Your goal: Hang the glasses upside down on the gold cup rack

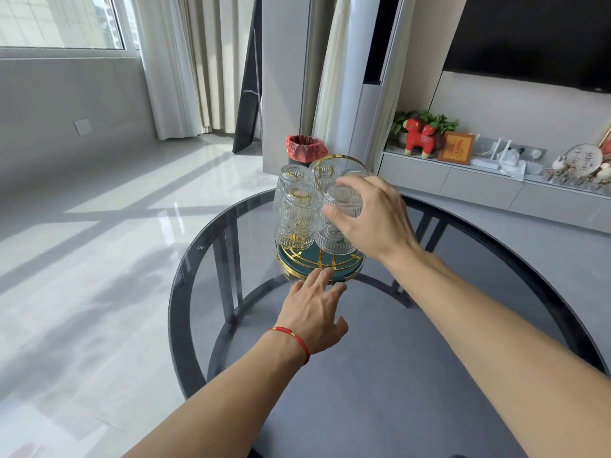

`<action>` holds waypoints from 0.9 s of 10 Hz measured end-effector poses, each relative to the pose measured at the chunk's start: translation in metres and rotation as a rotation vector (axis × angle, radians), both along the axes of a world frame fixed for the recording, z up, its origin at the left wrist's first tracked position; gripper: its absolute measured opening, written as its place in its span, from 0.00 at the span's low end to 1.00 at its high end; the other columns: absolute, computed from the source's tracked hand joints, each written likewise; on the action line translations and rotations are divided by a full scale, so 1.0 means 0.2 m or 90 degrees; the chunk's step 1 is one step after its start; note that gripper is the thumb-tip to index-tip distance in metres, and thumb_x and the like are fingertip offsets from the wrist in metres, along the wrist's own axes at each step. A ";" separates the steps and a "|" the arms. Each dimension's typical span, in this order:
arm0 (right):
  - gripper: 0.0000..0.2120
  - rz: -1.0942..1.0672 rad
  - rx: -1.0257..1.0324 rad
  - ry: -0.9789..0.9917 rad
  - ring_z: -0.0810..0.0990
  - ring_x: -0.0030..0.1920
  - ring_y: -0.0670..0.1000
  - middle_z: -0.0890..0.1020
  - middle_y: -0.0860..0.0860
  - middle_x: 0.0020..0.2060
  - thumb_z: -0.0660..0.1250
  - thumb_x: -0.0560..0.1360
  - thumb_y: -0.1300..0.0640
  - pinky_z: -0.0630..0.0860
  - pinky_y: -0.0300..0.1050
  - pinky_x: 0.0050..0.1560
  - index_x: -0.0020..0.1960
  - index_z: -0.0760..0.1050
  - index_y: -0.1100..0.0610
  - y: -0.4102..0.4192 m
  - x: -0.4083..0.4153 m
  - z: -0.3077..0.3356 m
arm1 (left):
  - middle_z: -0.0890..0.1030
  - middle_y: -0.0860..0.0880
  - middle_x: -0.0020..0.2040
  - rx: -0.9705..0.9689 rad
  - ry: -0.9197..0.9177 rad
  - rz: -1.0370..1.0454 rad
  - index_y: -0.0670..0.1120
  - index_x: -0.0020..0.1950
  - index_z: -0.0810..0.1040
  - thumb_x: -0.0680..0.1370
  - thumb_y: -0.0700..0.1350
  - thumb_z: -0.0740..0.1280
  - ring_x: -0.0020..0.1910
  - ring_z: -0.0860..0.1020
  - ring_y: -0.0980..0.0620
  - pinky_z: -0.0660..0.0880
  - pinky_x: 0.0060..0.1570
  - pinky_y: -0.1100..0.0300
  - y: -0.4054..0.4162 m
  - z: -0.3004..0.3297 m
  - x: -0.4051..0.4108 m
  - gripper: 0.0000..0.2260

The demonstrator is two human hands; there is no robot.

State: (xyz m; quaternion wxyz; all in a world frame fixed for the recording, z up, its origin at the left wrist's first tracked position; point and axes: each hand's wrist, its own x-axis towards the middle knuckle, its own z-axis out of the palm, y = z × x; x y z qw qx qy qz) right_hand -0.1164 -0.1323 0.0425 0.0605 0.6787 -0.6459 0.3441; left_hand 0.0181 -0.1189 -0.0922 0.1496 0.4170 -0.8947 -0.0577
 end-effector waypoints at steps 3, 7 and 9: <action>0.22 -0.068 0.018 0.053 0.72 0.68 0.59 0.77 0.57 0.67 0.67 0.80 0.43 0.75 0.53 0.58 0.70 0.79 0.52 0.01 0.07 -0.15 | 0.63 0.42 0.79 0.018 -0.011 0.003 0.47 0.75 0.70 0.76 0.50 0.67 0.77 0.62 0.43 0.69 0.69 0.45 0.02 0.02 -0.01 0.27; 0.27 -0.053 0.038 -0.032 0.74 0.70 0.59 0.70 0.58 0.73 0.66 0.81 0.52 0.74 0.53 0.67 0.77 0.67 0.58 0.42 -0.06 -0.31 | 0.82 0.47 0.63 0.094 0.083 0.074 0.48 0.65 0.80 0.78 0.47 0.66 0.62 0.79 0.45 0.78 0.58 0.46 0.12 0.18 0.06 0.16; 0.11 -0.051 0.119 -0.399 0.82 0.49 0.45 0.84 0.45 0.55 0.68 0.80 0.58 0.79 0.39 0.48 0.60 0.80 0.46 0.90 -0.26 -0.32 | 0.87 0.54 0.48 0.087 0.436 0.019 0.49 0.52 0.87 0.76 0.38 0.69 0.47 0.83 0.56 0.82 0.50 0.56 0.41 0.41 0.11 0.10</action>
